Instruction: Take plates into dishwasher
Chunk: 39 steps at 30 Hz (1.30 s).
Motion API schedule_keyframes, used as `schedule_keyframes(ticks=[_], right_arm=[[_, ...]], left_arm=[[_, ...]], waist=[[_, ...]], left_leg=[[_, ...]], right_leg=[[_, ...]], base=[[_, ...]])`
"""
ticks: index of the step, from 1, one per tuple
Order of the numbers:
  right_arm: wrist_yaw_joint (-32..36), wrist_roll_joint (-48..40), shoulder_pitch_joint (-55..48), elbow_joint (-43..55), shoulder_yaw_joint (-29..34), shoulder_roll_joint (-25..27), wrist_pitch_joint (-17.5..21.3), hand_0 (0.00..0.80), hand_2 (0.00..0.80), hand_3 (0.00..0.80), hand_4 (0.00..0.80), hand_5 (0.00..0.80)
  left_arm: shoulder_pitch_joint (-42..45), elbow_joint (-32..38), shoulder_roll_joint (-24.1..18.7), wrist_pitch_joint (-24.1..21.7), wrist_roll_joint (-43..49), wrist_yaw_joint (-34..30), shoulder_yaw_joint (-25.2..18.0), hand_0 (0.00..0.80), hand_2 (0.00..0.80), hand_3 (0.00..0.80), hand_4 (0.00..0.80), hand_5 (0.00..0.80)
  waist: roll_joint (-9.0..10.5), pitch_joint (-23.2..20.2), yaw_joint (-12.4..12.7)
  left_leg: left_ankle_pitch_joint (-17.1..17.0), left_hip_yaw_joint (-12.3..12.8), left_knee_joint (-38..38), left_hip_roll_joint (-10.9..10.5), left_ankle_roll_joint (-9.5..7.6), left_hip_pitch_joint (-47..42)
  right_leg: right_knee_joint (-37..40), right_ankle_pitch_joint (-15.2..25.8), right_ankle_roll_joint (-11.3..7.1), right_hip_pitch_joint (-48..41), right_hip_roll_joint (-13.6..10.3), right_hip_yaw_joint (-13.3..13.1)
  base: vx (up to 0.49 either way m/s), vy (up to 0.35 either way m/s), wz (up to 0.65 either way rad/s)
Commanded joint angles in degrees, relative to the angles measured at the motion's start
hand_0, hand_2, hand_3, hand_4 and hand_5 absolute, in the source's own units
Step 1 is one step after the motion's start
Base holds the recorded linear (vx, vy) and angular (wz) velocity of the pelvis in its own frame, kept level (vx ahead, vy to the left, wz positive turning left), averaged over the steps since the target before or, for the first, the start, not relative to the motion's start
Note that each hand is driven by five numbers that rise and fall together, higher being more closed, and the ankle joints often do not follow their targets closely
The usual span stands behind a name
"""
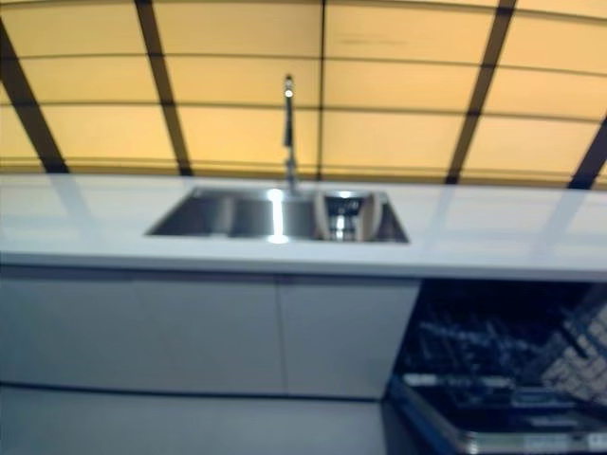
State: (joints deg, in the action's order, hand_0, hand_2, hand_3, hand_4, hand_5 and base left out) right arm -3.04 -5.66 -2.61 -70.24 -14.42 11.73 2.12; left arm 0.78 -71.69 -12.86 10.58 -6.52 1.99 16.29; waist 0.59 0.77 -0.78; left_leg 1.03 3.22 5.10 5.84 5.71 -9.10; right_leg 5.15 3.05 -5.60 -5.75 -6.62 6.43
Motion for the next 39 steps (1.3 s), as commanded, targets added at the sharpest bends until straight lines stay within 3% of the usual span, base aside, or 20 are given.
schedule_keyframes(ticks=[1, 20, 24, 26, 30, 31, 33, 35, 36, 39], right_arm=[[0.0, 0.8, 3.5, -2.0, -1.3, 0.8, 1.9, 0.0, 0.0, 0.0, 0.0, 0.0], [3.5, 1.7, 3.9, -2.7, -2.1, 0.2, -0.2, 0.0, 0.0, 0.0, 0.0, 0.0], [7.1, 2.8, 4.2, -2.1, -3.1, 0.4, -0.2, 0.0, 0.0, 0.0, 0.0, 0.0], [15.2, 1.2, 5.0, -0.8, -4.6, 0.9, 0.7, 0.0, 0.0, 0.0, 0.0, 0.0], [22.1, -0.1, 5.7, 2.2, -6.7, 1.7, 4.2, 0.0, 0.0, 0.0, 0.0, 0.0], [26.8, -1.7, 6.2, 6.4, -8.0, 2.9, 5.5, 0.0, 0.0, 0.0, 0.0, 0.0], [29.7, -2.7, 6.3, 9.8, -8.8, 3.7, 6.0, 0.0, 0.0, 0.0, 0.0, 0.0], [35.1, -4.8, 6.2, 24.3, -10.6, 6.7, 5.2, 0.0, 0.0, 0.0, 0.0, 0.0], [35.2, -5.3, 6.1, 25.0, -10.6, 6.9, 4.8, 0.0, 0.0, 0.0, 0.0, 0.0], [37.6, -11.3, 6.7, 42.9, -9.9, 13.1, 4.3, 0.0, 0.0, 0.0, 0.0, 0.0]], left_arm=[[-3.3, -2.9, 1.7, -0.6, -1.1, -0.3, 0.9, 0.0, 0.0, 0.0, 0.0, 0.0], [-3.7, -3.2, 2.1, -0.9, -0.4, -0.2, 1.3, 0.0, 0.0, 0.0, 0.0, 0.0], [-3.8, -2.9, 2.0, -0.7, 0.1, -0.3, 1.2, 0.0, 0.0, 0.0, 0.0, 0.0], [-4.2, -2.6, 1.4, -0.5, 1.0, -0.7, 1.2, 0.0, 0.0, 0.0, 0.0, 0.0], [-4.4, -2.1, 0.7, -0.1, 2.0, -1.0, 1.4, 0.0, 0.0, 0.0, 0.0, 0.0], [-4.3, -1.6, 0.1, 0.1, 2.8, -1.3, 1.5, 0.0, 0.0, 0.0, 0.0, 0.0], [-4.0, -1.3, -0.4, 0.0, 3.2, -1.5, 1.6, 0.0, 0.0, 0.0, 0.0, 0.0], [-3.1, 0.3, -1.8, 0.2, 3.7, -1.6, 1.7, 0.0, 0.0, 0.0, 0.0, 0.0], [-3.0, 0.4, -1.8, 0.2, 3.7, -1.6, 1.7, 0.0, 0.0, 0.0, 0.0, 0.0], [-2.1, 1.3, -3.4, -0.2, 3.0, -1.8, 1.4, 0.0, 0.0, 0.0, 0.0, 0.0]], waist=[[0.26, 2.2, -1.2], [0.43, 2.1, -0.8], [0.5, 2.4, -0.6], [0.75, 2.8, -0.2], [1.24, 3.1, 0.4], [1.61, 3.2, 0.7], [1.87, 3.2, 0.9], [2.5, 3.2, 0.9], [2.51, 3.2, 0.9], [2.97, 3.3, 0.4]], left_leg=[[0.3, 0.8, -0.7, -5.4, -4.95, 0.9], [0.2, 0.8, -0.8, -5.4, -4.86, 0.7], [0.1, 0.7, -0.9, -5.4, -4.86, 0.7], [0.0, 0.5, -1.0, -5.3, -4.78, 0.7], [-0.1, 0.2, -1.0, -5.2, -4.67, 0.6], [-0.2, 0.1, -1.0, -5.1, -4.56, 0.6], [-0.2, 0.0, -1.0, -5.1, -4.49, 0.6], [-0.5, 0.0, -0.9, -4.9, -4.37, 0.9], [-0.5, 0.0, -0.9, -4.9, -4.36, 0.9], [-0.7, 0.3, -0.8, -4.8, -4.22, 1.1]], right_leg=[[-1.7, -1.9, 0.92, -1.3, 3.0, -0.7], [-1.7, -2.1, 1.12, -1.8, 3.2, -0.2], [-1.9, -2.1, 1.16, -1.8, 3.2, -0.1], [-1.9, -2.1, 1.15, -1.9, 3.1, 0.2], [-1.9, -2.0, 1.12, -2.3, 3.0, 0.7], [-1.8, -1.9, 1.1, -2.4, 3.1, 0.9], [-1.7, -1.9, 1.13, -2.5, 3.1, 1.1], [-1.6, -1.9, 1.17, -2.3, 3.2, 1.4], [-1.6, -1.9, 1.17, -2.3, 3.2, 1.4], [-2.1, -2.1, 1.19, -1.9, 3.4, 1.5]], base=[[0.0, 0.0, 0.0], [0.0, 0.0, 0.0], [0.0, 0.0, 0.0], [-0.009, -0.017, 0.01], [-0.003, -0.051, 0.03], [0.005, -0.049, 0.02], [0.0, -0.062, 0.02], [-0.017, -0.082, 0.02], [-0.024, -0.075, 0.03], [-0.019, -0.052, 0.03]])
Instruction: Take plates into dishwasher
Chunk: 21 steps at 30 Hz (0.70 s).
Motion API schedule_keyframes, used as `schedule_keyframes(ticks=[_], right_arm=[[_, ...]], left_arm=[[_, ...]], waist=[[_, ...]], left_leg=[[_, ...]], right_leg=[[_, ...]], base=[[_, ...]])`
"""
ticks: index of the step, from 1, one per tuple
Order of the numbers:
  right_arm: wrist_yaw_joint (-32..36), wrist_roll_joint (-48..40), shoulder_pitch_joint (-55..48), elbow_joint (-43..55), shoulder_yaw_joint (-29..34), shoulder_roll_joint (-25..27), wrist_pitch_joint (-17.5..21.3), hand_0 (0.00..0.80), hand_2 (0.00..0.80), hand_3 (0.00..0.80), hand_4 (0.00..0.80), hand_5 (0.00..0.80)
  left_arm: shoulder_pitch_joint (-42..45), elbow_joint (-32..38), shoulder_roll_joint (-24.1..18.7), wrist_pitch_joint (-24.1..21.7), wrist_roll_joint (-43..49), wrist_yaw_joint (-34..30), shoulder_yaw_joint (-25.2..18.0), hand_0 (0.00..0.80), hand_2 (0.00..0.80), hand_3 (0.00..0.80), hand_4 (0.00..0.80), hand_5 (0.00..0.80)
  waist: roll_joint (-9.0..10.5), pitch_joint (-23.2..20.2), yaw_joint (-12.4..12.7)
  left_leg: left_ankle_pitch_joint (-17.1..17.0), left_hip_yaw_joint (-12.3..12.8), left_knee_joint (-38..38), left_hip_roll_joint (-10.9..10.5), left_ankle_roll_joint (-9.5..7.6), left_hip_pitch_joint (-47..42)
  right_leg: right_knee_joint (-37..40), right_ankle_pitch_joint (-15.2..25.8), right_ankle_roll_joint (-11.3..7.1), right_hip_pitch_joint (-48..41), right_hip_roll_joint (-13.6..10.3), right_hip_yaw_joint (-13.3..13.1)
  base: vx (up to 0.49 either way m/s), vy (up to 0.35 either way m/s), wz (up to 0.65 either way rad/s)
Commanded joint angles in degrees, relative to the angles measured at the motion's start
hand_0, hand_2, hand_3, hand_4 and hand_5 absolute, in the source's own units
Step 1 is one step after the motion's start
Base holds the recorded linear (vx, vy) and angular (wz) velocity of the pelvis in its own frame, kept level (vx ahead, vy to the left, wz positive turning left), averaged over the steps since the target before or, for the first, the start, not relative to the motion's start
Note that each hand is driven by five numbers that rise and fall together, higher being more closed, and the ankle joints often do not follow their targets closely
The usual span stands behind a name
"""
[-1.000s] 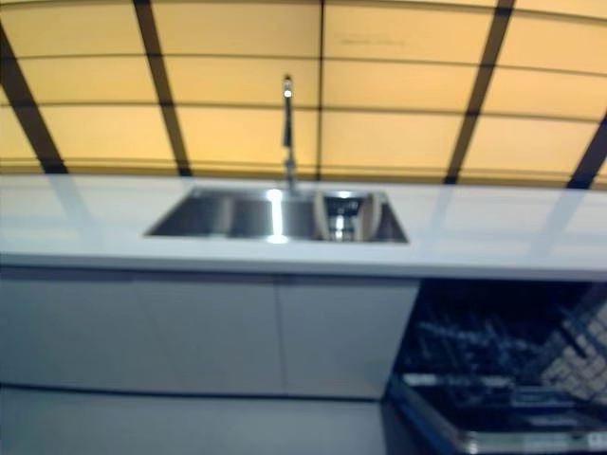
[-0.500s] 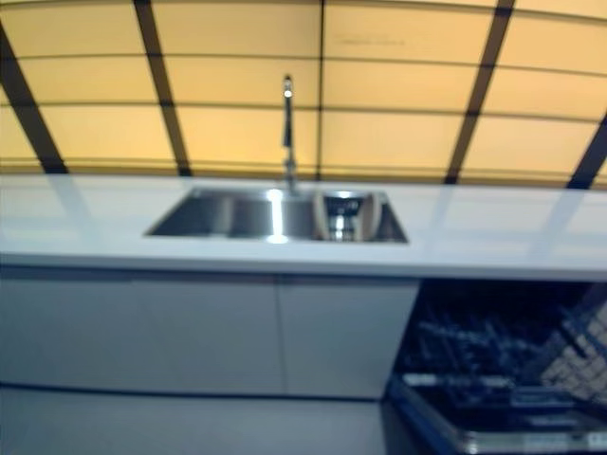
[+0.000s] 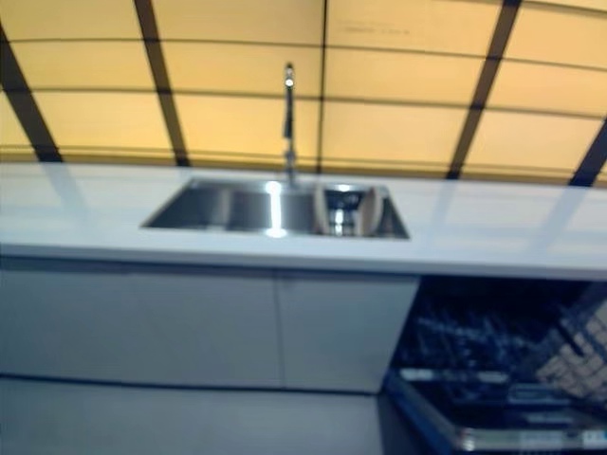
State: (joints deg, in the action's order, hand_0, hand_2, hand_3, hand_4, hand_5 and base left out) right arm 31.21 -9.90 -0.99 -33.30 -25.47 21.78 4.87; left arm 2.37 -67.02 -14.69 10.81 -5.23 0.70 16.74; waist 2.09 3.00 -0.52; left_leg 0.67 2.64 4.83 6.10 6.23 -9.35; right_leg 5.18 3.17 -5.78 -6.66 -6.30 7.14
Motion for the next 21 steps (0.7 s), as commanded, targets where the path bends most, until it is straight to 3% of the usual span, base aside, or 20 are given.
schedule_keyframes(ticks=[1, 3, 5, 9, 12, 13, 15, 16, 18, 19, 21], right_arm=[[3.3, -7.0, 5.0, 6.1, 1.1, 3.2, 1.5, 0.0, 0.0, 0.0, 0.0, 0.0], [3.9, -11.0, 5.6, 18.6, 4.6, 7.3, 0.9, 0.0, 0.0, 0.0, 0.0, 0.0], [4.2, -13.0, 6.5, 24.1, 8.0, 9.4, 1.4, 0.0, 0.0, 0.0, 0.0, 0.0], [5.9, -17.8, 9.7, 28.2, 13.7, 11.6, 0.6, 0.0, 0.0, 0.0, 0.0, 0.0], [6.4, -20.9, 12.8, 29.1, 17.0, 12.9, 0.2, 0.0, 0.0, 0.0, 0.0, 0.0], [5.7, -20.5, 14.5, 28.7, 17.7, 13.5, 1.1, 0.0, 0.0, 0.0, 0.0, 0.0], [5.6, -20.3, 15.0, 28.6, 17.8, 13.7, 1.5, 0.0, 0.0, 0.0, 0.0, 0.0], [5.2, -19.7, 15.7, 28.5, 18.1, 14.1, 1.6, 0.0, 0.0, 0.0, 0.0, 0.0], [4.1, -19.3, 17.4, 28.4, 17.6, 14.4, 1.4, 0.0, 0.0, 0.0, 0.0, 0.0], [3.0, -19.7, 19.0, 28.6, 16.7, 14.6, 0.9, 0.0, 0.0, 0.0, 0.0, 0.0], [2.0, -20.2, 21.0, 28.4, 15.7, 15.3, 0.2, 0.0, 0.0, 0.0, 0.0, 0.0]], left_arm=[[-3.6, -3.4, -1.6, -0.4, 1.7, -0.5, 1.0, 0.0, 0.0, 0.0, 0.0, 0.0], [-2.6, -3.5, -2.4, -1.2, 1.7, -0.6, 0.0, 0.0, 0.0, 0.0, 0.0, 0.0], [-2.2, -4.0, -2.7, -1.6, 1.6, -0.5, -0.8, 0.0, 0.0, 0.0, 0.0, 0.0], [-1.8, -4.9, -2.7, -2.3, 1.2, 0.2, -2.4, 0.0, 0.0, 0.0, 0.0, 0.0], [-1.8, -5.4, -2.5, -2.6, 1.5, 1.0, -4.6, 0.0, 0.0, 0.0, 0.0, 0.0], [-2.0, -5.7, -2.6, -3.1, 1.5, 1.1, -5.8, 0.0, 0.0, 0.0, 0.0, 0.0], [-2.0, -5.8, -2.6, -3.4, 1.2, 1.1, -6.3, 0.0, 0.0, 0.0, 0.0, 0.0], [-1.8, -5.8, -2.7, -3.4, 0.6, 0.6, -7.1, 0.0, 0.0, 0.0, 0.0, 0.0], [-1.7, -6.1, -2.5, -3.7, 0.3, 0.8, -7.4, 0.0, 0.0, 0.0, 0.0, 0.0], [-1.6, -6.2, -2.4, -3.5, -0.1, 1.1, -7.3, 0.0, 0.0, 0.0, 0.0, 0.0], [-1.5, -6.5, -2.3, -3.3, -0.8, 1.3, -6.8, 0.0, 0.0, 0.0, 0.0, 0.0]], waist=[[1.45, 1.1, 0.2], [1.57, 1.1, -0.6], [1.64, 1.4, -1.1], [2.06, 1.8, -1.4], [3.43, 2.4, -1.2], [4.58, 3.6, -0.2], [4.77, 4.2, 0.1], [4.49, 5.1, 0.9], [3.26, 6.1, 2.2], [1.77, 6.5, 3.2], [0.52, 6.8, 4.0]], left_leg=[[-0.3, 0.9, -0.6, -5.0, -4.74, 1.4], [-0.2, 1.4, -0.5, -4.7, -4.78, 1.4], [-0.1, 1.6, -0.9, -4.1, -4.84, 1.3], [0.9, 1.5, -3.7, -3.1, -4.67, 1.3], [2.3, 1.7, -13.0, -1.9, -3.94, 4.2], [0.2, 1.1, -24.1, -2.2, -3.69, 10.6], [-1.1, 1.2, -28.4, -2.1, -3.66, 13.6], [-3.9, 1.3, -32.3, -2.4, -3.33, 17.8], [-7.2, 0.6, -29.5, -3.8, -2.67, 20.1], [-11.1, 0.7, -24.4, -3.5, -1.55, 21.0], [-15.4, 1.6, -18.1, -2.2, -0.38, 21.0]], right_leg=[[-2.1, -2.3, 1.37, -1.0, 3.0, 0.8], [-3.5, -3.1, 1.51, -0.4, 3.4, 0.3], [-4.8, -3.8, 1.82, 0.1, 3.8, -0.4], [-6.1, -4.8, 2.82, 0.3, 4.6, -1.1], [-7.1, -5.0, 4.14, 0.2, 4.4, -1.4], [-7.5, -5.0, 5.52, -0.4, 4.2, -1.9], [-7.8, -5.1, 6.09, -0.5, 4.3, -2.0], [-8.3, -5.4, 6.8, -1.2, 4.9, -2.5], [-8.4, -6.2, 6.78, -2.6, 6.2, -4.0], [-8.3, -7.1, 6.78, -3.9, 7.8, -4.8], [-8.0, -8.2, 7.04, -5.7, 9.1, -5.1]], base=[[-0.016, -0.064, 0.04], [-0.005, -0.073, 0.02], [-0.005, -0.09, -0.01], [0.006, -0.119, -0.02], [0.026, -0.151, -0.01], [0.022, -0.152, 0.06], [0.043, -0.113, -0.06], [0.131, -0.048, -0.11], [0.197, 0.005, -0.07], [0.229, 0.026, -0.23], [0.281, 0.036, -0.51]])
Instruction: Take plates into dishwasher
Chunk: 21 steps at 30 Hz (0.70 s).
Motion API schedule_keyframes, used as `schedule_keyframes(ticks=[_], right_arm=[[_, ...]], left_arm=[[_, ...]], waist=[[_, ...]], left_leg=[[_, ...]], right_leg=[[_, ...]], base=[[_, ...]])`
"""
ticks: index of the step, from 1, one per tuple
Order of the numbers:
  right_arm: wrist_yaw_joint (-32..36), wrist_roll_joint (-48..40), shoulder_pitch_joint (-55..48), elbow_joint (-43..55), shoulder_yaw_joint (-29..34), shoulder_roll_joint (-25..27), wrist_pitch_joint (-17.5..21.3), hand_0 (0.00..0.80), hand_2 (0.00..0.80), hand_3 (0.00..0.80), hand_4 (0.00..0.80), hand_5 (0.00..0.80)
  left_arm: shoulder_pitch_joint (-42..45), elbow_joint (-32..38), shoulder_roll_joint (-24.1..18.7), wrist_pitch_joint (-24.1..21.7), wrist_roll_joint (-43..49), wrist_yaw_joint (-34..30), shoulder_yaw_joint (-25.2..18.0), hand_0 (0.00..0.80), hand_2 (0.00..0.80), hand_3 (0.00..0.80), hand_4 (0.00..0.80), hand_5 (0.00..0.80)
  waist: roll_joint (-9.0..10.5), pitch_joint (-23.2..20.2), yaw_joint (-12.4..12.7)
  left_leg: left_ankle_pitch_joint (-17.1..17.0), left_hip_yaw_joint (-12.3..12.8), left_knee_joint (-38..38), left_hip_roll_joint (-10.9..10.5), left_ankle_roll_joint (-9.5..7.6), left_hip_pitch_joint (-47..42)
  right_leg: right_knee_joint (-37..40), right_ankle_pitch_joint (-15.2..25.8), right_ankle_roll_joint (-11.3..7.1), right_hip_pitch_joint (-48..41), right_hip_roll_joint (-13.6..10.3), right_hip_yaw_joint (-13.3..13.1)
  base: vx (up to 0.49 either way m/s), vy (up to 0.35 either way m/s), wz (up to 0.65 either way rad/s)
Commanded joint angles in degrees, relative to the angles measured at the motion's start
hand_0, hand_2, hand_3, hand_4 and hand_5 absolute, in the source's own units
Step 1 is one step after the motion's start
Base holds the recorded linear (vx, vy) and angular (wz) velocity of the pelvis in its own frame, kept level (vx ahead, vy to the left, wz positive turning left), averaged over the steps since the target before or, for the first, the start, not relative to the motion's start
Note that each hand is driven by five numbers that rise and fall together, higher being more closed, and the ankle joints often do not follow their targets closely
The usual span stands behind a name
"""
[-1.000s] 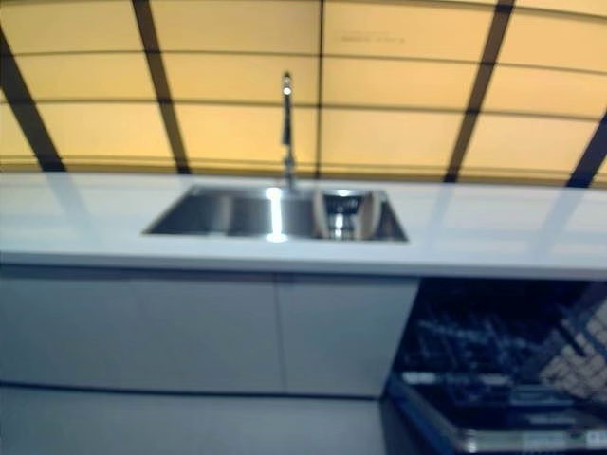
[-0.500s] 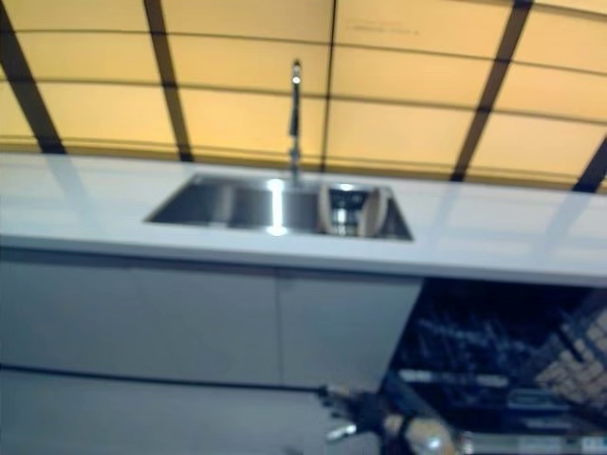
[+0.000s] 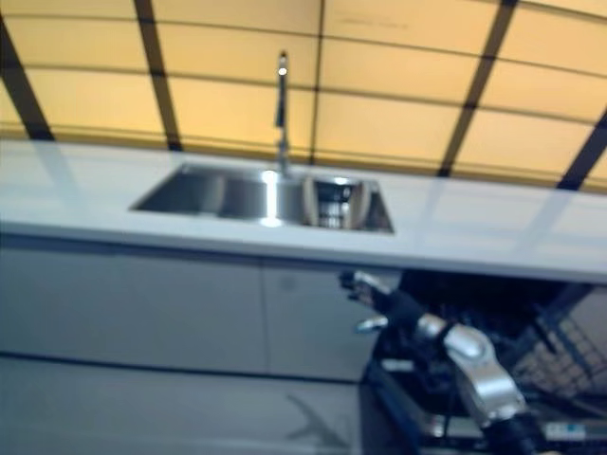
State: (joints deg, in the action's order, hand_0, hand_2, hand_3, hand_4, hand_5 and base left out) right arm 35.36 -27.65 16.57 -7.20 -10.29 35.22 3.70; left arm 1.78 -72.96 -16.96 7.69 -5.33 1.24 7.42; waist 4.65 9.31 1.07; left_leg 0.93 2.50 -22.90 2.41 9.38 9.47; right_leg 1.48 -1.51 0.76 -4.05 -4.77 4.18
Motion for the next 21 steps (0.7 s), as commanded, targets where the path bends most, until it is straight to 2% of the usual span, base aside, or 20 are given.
schedule_keyframes(ticks=[1, 2, 4, 9, 11, 15, 17, 21], right_arm=[[-2.2, -2.5, 3.4, 2.3, 0.5, 1.8, 1.4, 0.0, 0.0, 0.0, 0.0, 0.0], [-2.3, -3.5, 4.3, 2.8, -0.4, 2.8, 0.6, 0.0, 0.0, 0.0, 0.0, 0.0], [-1.0, -5.7, 4.9, 3.1, -1.5, 4.1, 0.1, 0.0, 0.0, 0.0, 0.0, 0.0], [0.6, -6.3, 4.0, 3.1, -2.3, 4.7, 1.0, 0.0, 0.0, 0.0, 0.0, 0.0], [0.1, -6.6, 4.0, 2.5, -3.2, 4.7, 2.4, 0.0, 0.0, 0.0, 0.0, 0.0], [0.0, -7.7, 0.7, 3.2, -1.1, 4.0, 3.6, 0.0, 0.0, 0.0, 0.0, 0.0], [-0.2, -7.5, -0.6, 4.2, 0.2, 3.7, 3.4, 0.0, 0.0, 0.0, 0.0, 0.0], [-0.9, -7.6, -1.7, 5.1, 1.6, 3.1, 4.1, 0.0, 0.0, 0.0, 0.0, 0.0]], left_arm=[[-0.9, -0.5, 0.0, -0.1, -0.7, 0.8, 2.5, 0.0, 0.0, 0.0, 0.0, 0.0], [-0.4, -1.1, 0.0, -0.4, -1.6, 0.7, 2.9, 0.0, 0.0, 0.0, 0.0, 0.0], [1.0, -1.1, 0.2, -1.3, -3.9, 1.0, 2.8, 0.0, 0.0, 0.0, 0.0, 0.0], [1.8, -1.3, -0.2, -1.7, -5.0, 0.6, 2.4, 0.0, 0.0, 0.0, 0.0, 0.0], [1.0, -1.7, -0.8, -0.8, -5.4, 0.3, 1.8, 0.0, 0.0, 0.0, 0.0, 0.0], [0.5, -2.0, -1.7, -0.3, -3.5, 0.7, 0.7, 0.0, 0.0, 0.0, 0.0, 0.0], [0.2, -1.6, -2.2, 0.3, -2.6, 1.3, 1.2, 0.0, 0.0, 0.0, 0.0, 0.0], [-0.4, -1.7, -3.0, 0.6, -1.6, 1.5, 1.7, 0.0, 0.0, 0.0, 0.0, 0.0]], waist=[[-1.99, 0.6, 2.4], [-3.21, 0.1, 3.5], [-3.56, -0.2, 5.0], [-4.64, -0.8, 6.0], [-3.7, -0.9, 6.6], [-1.17, -2.8, 6.8], [-0.06, -4.1, 7.0], [0.86, -5.5, 6.8]], left_leg=[[-15.7, 1.8, 9.8, 1.4, -3.53, 2.0], [-20.2, 0.7, 16.1, 2.1, -2.18, 3.4], [-22.7, -0.2, 23.5, 2.4, -1.47, 3.9], [-24.6, 0.6, 23.4, 4.4, -1.16, 6.5], [-20.6, 0.9, 20.4, 3.9, -2.53, 8.0], [-11.4, 4.6, 13.9, 3.1, -5.42, 8.8], [-9.5, 5.0, 14.2, 2.1, -6.56, 8.0], [-8.2, 4.9, 14.8, 0.8, -7.49, 7.4]], right_leg=[[-4.3, -3.5, 0.5, -8.4, 7.5, -2.1], [-3.5, -4.4, 0.49, -10.7, 8.8, -3.9], [-3.0, -6.1, 0.32, -13.8, 8.7, -6.6], [-6.3, -12.1, 0.33, -16.5, 8.6, -8.5], [-7.8, -13.2, -0.43, -16.5, 7.2, -8.9], [-9.6, -12.7, -3.4, -17.3, 2.6, -4.6], [-10.2, -9.6, -5.71, -16.9, 0.2, -2.8], [-10.2, -5.6, -7.71, -15.6, -2.5, -1.3]], base=[[0.387, 0.078, -0.63], [0.338, 0.083, -0.7], [0.533, 0.156, -0.28], [0.377, 0.152, -0.15], [0.253, 0.116, -0.28], [0.277, 0.125, -0.51], [0.242, 0.113, 0.03], [0.194, 0.108, -0.12]])
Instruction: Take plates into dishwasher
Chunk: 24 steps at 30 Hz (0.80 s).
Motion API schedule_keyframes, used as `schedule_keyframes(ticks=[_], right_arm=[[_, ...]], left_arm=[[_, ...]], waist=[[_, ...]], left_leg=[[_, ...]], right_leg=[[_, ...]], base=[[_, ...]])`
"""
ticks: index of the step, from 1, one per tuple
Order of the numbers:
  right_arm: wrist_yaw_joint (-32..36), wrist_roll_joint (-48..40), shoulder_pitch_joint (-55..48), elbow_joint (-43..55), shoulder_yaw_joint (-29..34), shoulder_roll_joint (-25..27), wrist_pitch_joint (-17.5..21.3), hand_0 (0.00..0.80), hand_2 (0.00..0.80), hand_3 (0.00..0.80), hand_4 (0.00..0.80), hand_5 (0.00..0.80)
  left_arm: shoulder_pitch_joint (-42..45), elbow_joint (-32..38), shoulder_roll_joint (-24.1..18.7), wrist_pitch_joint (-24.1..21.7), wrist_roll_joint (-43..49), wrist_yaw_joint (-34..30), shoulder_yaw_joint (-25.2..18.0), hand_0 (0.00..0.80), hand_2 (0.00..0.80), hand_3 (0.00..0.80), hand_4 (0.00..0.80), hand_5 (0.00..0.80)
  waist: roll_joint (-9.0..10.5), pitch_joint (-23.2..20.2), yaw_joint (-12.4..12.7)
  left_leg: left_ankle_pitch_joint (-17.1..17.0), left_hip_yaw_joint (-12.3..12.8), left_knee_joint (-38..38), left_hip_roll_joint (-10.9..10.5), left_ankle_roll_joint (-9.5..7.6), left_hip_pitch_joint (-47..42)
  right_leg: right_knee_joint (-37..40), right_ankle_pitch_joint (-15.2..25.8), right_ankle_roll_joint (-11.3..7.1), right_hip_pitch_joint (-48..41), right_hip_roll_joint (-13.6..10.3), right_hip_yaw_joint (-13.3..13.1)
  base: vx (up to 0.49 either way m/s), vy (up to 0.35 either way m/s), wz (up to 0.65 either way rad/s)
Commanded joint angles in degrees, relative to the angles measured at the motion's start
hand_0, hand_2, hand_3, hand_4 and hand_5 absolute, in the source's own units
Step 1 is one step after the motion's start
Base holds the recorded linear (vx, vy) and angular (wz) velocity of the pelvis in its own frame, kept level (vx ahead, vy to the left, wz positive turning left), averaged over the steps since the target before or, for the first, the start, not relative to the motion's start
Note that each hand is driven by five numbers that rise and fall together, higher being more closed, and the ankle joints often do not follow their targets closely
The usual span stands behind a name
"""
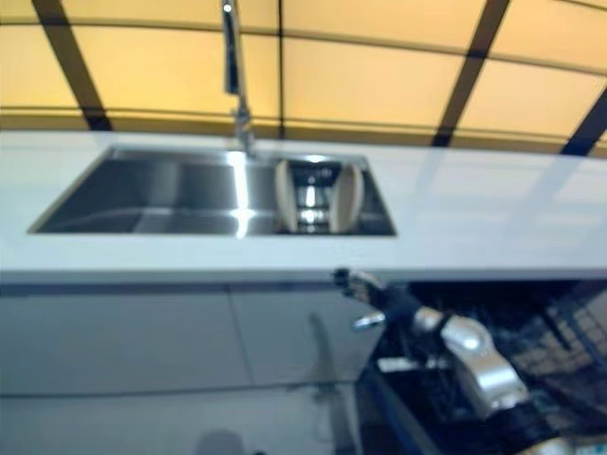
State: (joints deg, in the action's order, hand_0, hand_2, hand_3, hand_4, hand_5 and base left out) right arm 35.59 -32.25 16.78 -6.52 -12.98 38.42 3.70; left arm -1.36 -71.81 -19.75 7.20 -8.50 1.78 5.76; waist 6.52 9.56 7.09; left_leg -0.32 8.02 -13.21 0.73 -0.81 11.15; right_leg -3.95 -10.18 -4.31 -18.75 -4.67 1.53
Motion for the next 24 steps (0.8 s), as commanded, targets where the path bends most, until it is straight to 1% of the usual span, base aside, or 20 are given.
schedule_keyframes(ticks=[1, 3, 6, 7, 8, 9, 11, 13, 14, 15, 16, 17, 18, 19, 20, 21, 22, 23, 24], right_arm=[[-1.2, -3.0, -2.0, 4.4, 4.6, -0.2, 4.3, 0.0, 0.0, 0.0, 0.0, 0.0], [-1.6, -2.8, -1.8, 4.2, 5.3, -0.3, 4.5, 0.0, 0.0, 0.0, 0.0, 0.0], [-2.4, -2.6, -1.4, 4.6, 5.8, -0.5, 4.5, 0.0, 0.0, 0.0, 0.0, 0.0], [-3.1, -2.6, -1.8, 4.9, 6.5, -0.6, 4.1, 0.0, 0.0, 0.0, 0.0, 0.0], [-3.5, -3.1, -1.9, 4.4, 6.9, -0.4, 4.5, 0.0, 0.0, 0.0, 0.0, 0.0], [-3.7, -3.2, -1.9, 4.2, 7.1, -0.4, 4.6, 0.0, 0.0, 0.0, 0.0, 0.0], [-4.9, -3.8, -2.5, 3.3, 8.1, -0.8, 5.3, 0.0, 0.0, 0.0, 0.0, 0.0], [-5.7, -3.2, -3.5, 2.7, 8.8, -1.8, 6.2, 0.0, 0.0, 0.0, 0.0, 0.0], [-6.2, -3.1, -4.2, 3.0, 9.2, -2.0, 6.2, 0.0, 0.0, 0.0, 0.0, 0.0], [-6.7, -3.1, -4.8, 3.1, 9.4, -2.1, 6.2, 0.0, 0.0, 0.0, 0.0, 0.0], [-7.0, -3.0, -5.1, 3.0, 9.5, -2.3, 6.2, 0.0, 0.0, 0.0, 0.0, 0.0], [-7.5, -2.6, -5.1, 2.9, 9.5, -2.3, 5.9, 0.0, 0.0, 0.0, 0.0, 0.0], [-7.9, -2.5, -5.2, 3.0, 9.6, -2.1, 5.7, 0.0, 0.0, 0.0, 0.0, 0.0], [-9.1, -2.9, -5.6, 3.2, 10.4, -1.5, 5.1, 0.0, 0.0, 0.0, 0.0, 0.0], [-9.7, -3.2, -5.9, 3.2, 10.8, -1.3, 5.2, 0.0, 0.0, 0.0, 0.0, 0.0], [-11.1, -3.5, -6.6, 2.9, 11.5, -1.3, 5.6, 0.0, 0.0, 0.0, 0.0, 0.0], [-11.4, -3.5, -6.7, 2.9, 11.5, -1.4, 5.7, 0.0, 0.0, 0.0, 0.0, 0.0], [-13.1, -3.2, -6.9, 2.9, 11.9, -1.5, 5.8, 0.0, 0.0, 0.0, 0.0, 0.0], [-14.9, -2.5, -6.9, 2.7, 12.1, -1.7, 5.7, 0.0, 0.0, 0.0, 0.0, 0.0]], left_arm=[[2.7, -2.8, -0.2, 1.2, 1.9, 1.0, 3.4, 0.0, 0.0, 0.0, 0.0, 0.0], [2.6, -2.7, -0.2, 1.5, 2.5, 0.8, 3.5, 0.0, 0.0, 0.0, 0.0, 0.0], [2.4, -3.0, 0.1, 1.3, 2.7, 0.6, 3.7, 0.0, 0.0, 0.0, 0.0, 0.0], [2.3, -3.1, 0.3, 1.4, 2.9, 0.4, 3.6, 0.0, 0.0, 0.0, 0.0, 0.0], [2.2, -3.2, 0.4, 1.5, 2.8, 0.5, 3.6, 0.0, 0.0, 0.0, 0.0, 0.0], [2.0, -3.3, 0.5, 1.5, 2.8, 0.6, 3.6, 0.0, 0.0, 0.0, 0.0, 0.0], [1.7, -3.4, 0.8, 1.0, 3.2, 0.6, 3.7, 0.0, 0.0, 0.0, 0.0, 0.0], [1.3, -3.3, 0.8, 0.5, 3.7, 0.9, 4.3, 0.0, 0.0, 0.0, 0.0, 0.0], [1.2, -3.3, 0.7, 0.3, 4.4, 0.7, 4.2, 0.0, 0.0, 0.0, 0.0, 0.0], [1.3, -3.0, 0.7, 0.4, 4.9, 0.8, 4.2, 0.0, 0.0, 0.0, 0.0, 0.0], [1.4, -2.9, 0.9, 0.4, 4.7, 1.2, 4.4, 0.0, 0.0, 0.0, 0.0, 0.0], [1.5, -2.7, 0.9, 0.3, 4.3, 1.4, 4.4, 0.0, 0.0, 0.0, 0.0, 0.0], [1.5, -2.4, 0.9, 0.3, 4.1, 1.3, 4.5, 0.0, 0.0, 0.0, 0.0, 0.0], [1.6, -1.7, 0.9, 0.3, 4.8, 0.7, 4.4, 0.0, 0.0, 0.0, 0.0, 0.0], [1.6, -1.3, 0.9, 0.4, 5.4, 0.6, 4.4, 0.0, 0.0, 0.0, 0.0, 0.0], [1.5, -0.9, 0.9, 1.0, 6.0, 0.5, 4.8, 0.0, 0.0, 0.0, 0.0, 0.0], [1.5, -0.9, 0.9, 1.1, 6.1, 0.5, 4.8, 0.0, 0.0, 0.0, 0.0, 0.0], [1.4, -0.8, 0.9, 1.3, 6.0, 0.6, 5.0, 0.0, 0.0, 0.0, 0.0, 0.0], [1.2, -1.0, 1.2, 1.4, 5.4, 0.7, 5.0, 0.0, 0.0, 0.0, 0.0, 0.0]], waist=[[-0.89, -6.0, 0.8], [-0.61, -6.5, 0.6], [-0.46, -6.7, 0.3], [-0.2, -7.0, 0.0], [0.06, -7.2, -0.1], [0.12, -7.3, -0.2], [0.29, -7.7, -0.5], [0.38, -8.3, -0.4], [-0.24, -8.4, -0.8], [-1.11, -8.1, -1.5], [-1.8, -7.8, -2.3], [-1.66, -7.3, -3.3], [-2.25, -7.1, -3.9], [-2.98, -6.1, -5.7], [-3.3, -5.8, -6.2], [-2.99, -4.9, -7.9], [-3.05, -4.6, -8.2], [-2.67, -4.1, -9.2], [-2.41, -4.0, -9.8]], left_leg=[[-6.8, -0.6, 5.3, 2.1, 2.53, 5.6], [-6.0, -0.7, 5.4, 1.1, 1.99, 5.5], [-5.1, -0.8, 5.1, 0.1, 1.23, 5.4], [-4.5, -0.9, 4.7, -0.7, 0.68, 5.4], [-4.0, -0.9, 4.6, -1.3, 0.28, 5.1], [-3.9, -0.8, 4.7, -1.5, 0.11, 5.0], [-3.4, -0.7, 5.4, -2.6, -1.03, 4.0], [-3.1, -0.7, 6.8, -3.7, -2.07, 3.0], [-2.8, -0.8, 7.8, -3.7, -2.54, 1.6], [-2.5, -1.1, 8.7, -3.5, -2.7, -0.3], [-2.2, -1.8, 9.4, -3.4, -2.72, -1.9], [-2.0, -2.5, 10.1, -3.9, -2.68, -3.7], [-2.0, -3.0, 10.6, -3.6, -2.48, -4.8], [-1.7, -4.4, 11.8, -3.4, -1.96, -8.2], [-1.2, -4.8, 12.3, -3.1, -1.73, -9.7], [0.4, -6.4, 13.6, -3.3, -1.31, -13.1], [0.7, -6.8, 13.7, -3.3, -1.26, -13.7], [2.2, -7.9, 14.3, -3.7, -1.07, -15.7], [3.4, -8.4, 14.8, -4.0, -0.84, -17.2]], right_leg=[[-4.6, 4.0, -2.99, -0.7, -3.0, 1.5], [-4.5, 6.0, -3.75, 0.1, -4.0, 1.3], [-5.1, 7.5, -3.96, 1.3, -4.5, 0.6], [-5.9, 8.8, -4.22, 1.8, -4.9, 0.3], [-7.1, 11.0, -4.64, 2.5, -5.3, -0.1], [-7.6, 11.6, -4.66, 2.7, -5.4, -0.3], [-11.7, 15.1, -4.7, 3.8, -5.2, -1.1], [-17.9, 20.6, -5.69, 5.3, -4.8, -1.8], [-23.0, 22.2, -6.06, 7.4, -3.9, -1.8], [-28.0, 22.4, -5.65, 10.8, -3.4, -1.1], [-29.5, 21.0, -4.89, 13.7, -2.8, -0.6], [-29.0, 19.4, -4.46, 16.3, -2.3, -0.2], [-27.6, 18.5, -3.9, 18.5, -1.3, 0.4], [-24.3, 16.4, -2.87, 22.9, -0.8, 2.0], [-21.7, 17.1, -2.74, 25.7, -1.2, 2.8], [-15.6, 18.1, -3.0, 29.0, -2.4, 3.8], [-15.1, 17.8, -3.02, 28.6, -2.4, 4.1], [-10.1, 18.7, -3.45, 29.4, -2.5, 4.5], [-6.4, 19.7, -3.85, 29.8, -3.0, 5.0]], base=[[0.102, 0.079, 0.01], [0.114, 0.119, 0.02], [0.102, 0.14, 0.06], [0.125, 0.158, 0.1], [0.127, 0.164, 0.11], [0.108, 0.148, 0.1], [0.119, 0.159, 0.15], [0.109, 0.147, 0.24], [0.156, 0.203, 0.21], [0.2, 0.227, 0.26], [0.219, 0.185, 0.24], [0.197, 0.118, 0.27], [0.253, 0.053, 0.28], [0.221, -0.001, 0.21], [0.313, -0.124, 0.27], [0.201, -0.137, 0.2], [0.263, -0.195, 0.45], [0.216, -0.156, 0.56], [0.205, -0.148, 0.61]])
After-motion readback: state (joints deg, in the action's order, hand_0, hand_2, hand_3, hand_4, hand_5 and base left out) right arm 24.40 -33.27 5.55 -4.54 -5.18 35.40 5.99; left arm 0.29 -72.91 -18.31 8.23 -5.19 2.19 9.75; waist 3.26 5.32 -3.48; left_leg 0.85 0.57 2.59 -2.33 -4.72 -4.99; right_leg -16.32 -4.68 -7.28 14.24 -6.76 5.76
